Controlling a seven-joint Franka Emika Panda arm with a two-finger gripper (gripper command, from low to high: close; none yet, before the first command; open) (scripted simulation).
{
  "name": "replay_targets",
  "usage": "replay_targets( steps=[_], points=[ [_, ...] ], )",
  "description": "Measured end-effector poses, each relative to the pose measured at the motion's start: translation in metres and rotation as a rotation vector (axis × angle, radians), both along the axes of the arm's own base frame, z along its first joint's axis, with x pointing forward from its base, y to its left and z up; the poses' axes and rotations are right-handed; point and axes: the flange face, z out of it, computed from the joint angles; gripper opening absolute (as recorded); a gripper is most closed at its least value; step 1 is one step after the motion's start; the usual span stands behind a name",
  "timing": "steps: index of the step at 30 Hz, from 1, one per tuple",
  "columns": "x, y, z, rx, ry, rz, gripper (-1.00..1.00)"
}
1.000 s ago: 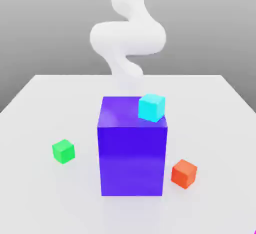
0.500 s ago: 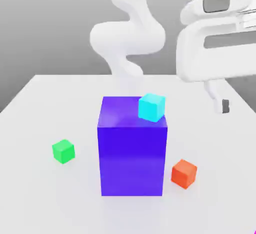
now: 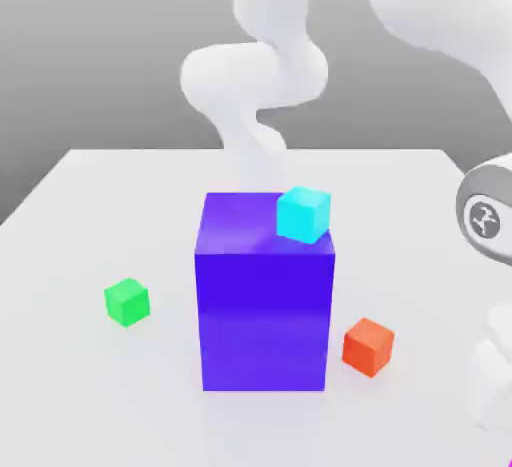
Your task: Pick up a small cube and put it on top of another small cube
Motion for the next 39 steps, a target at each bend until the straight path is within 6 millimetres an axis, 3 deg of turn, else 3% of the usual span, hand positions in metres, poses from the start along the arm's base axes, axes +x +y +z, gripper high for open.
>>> replay_targets(
  steps=[1, 2, 8, 10, 13, 18, 22, 26, 27, 28, 30, 31, 39],
  points=[
    [-0.001, 0.001, -0.017, -0.001, 0.002, 0.000, 0.00],
    [-0.001, 0.001, -0.030, -0.001, 0.002, 0.001, -1.00],
    [-0.001, 0.001, -0.037, 0.000, 0.002, 0.001, -1.00],
    [-0.001, 0.001, -0.021, 0.000, 0.003, 0.001, -1.00],
    [0.000, -0.008, 0.021, -0.005, 0.000, -0.003, -1.00],
    [0.012, -0.131, 0.055, -0.070, -0.027, -0.071, -1.00],
    [-0.002, -0.231, 0.074, -0.112, -0.031, -0.135, -1.00],
    [-0.041, -0.332, 0.090, -0.141, -0.022, -0.206, -1.00],
    [-0.056, -0.360, 0.093, -0.146, -0.017, -0.231, -1.00],
    [-0.076, -0.401, 0.096, -0.149, -0.010, -0.283, -1.00],
    [-0.120, -0.454, 0.100, -0.147, 0.004, -0.345, -1.00],
    [-0.140, -0.472, 0.100, -0.142, 0.010, -0.370, -1.00],
    [-0.275, -0.510, 0.089, -0.056, 0.020, -0.417, -1.00]
  ],
)
